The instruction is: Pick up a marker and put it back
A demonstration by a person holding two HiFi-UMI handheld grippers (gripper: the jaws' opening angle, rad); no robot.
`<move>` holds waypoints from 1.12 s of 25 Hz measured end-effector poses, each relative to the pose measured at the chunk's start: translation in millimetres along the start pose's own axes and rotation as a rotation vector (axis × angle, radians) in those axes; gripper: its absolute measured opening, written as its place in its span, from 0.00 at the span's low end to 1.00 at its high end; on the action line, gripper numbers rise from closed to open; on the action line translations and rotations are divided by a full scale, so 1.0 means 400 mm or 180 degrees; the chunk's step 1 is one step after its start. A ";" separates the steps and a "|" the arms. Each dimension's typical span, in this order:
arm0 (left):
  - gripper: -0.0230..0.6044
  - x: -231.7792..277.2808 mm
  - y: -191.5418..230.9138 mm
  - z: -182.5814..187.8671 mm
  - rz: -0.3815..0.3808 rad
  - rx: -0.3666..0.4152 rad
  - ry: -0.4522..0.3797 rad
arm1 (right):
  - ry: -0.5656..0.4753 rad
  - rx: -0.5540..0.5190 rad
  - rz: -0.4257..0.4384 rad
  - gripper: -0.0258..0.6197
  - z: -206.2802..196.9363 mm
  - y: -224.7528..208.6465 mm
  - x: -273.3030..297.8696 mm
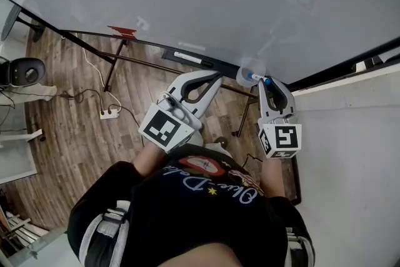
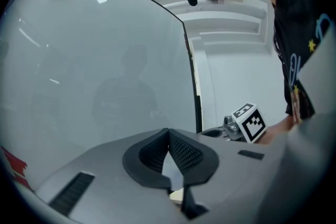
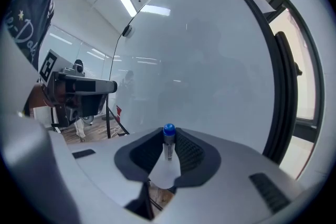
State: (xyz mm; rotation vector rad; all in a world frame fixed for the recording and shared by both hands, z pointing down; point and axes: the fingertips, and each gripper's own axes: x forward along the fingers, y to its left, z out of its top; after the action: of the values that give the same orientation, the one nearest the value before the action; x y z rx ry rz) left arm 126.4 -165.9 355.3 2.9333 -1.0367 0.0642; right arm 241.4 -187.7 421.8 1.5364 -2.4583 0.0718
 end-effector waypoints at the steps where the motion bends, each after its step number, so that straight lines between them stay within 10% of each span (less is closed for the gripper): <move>1: 0.04 -0.003 0.000 0.002 0.0001 0.0001 -0.0007 | -0.0023 -0.0010 -0.0013 0.14 0.009 0.000 -0.003; 28: 0.04 -0.056 0.000 0.047 -0.0048 0.0040 -0.0190 | -0.0383 -0.0111 -0.0149 0.14 0.170 0.017 -0.084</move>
State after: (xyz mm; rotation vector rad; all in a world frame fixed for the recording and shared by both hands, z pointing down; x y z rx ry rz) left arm 109.3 -152.6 335.5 2.9711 -1.0253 -0.0174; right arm 237.4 -166.6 348.6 1.6273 -2.4982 -0.0736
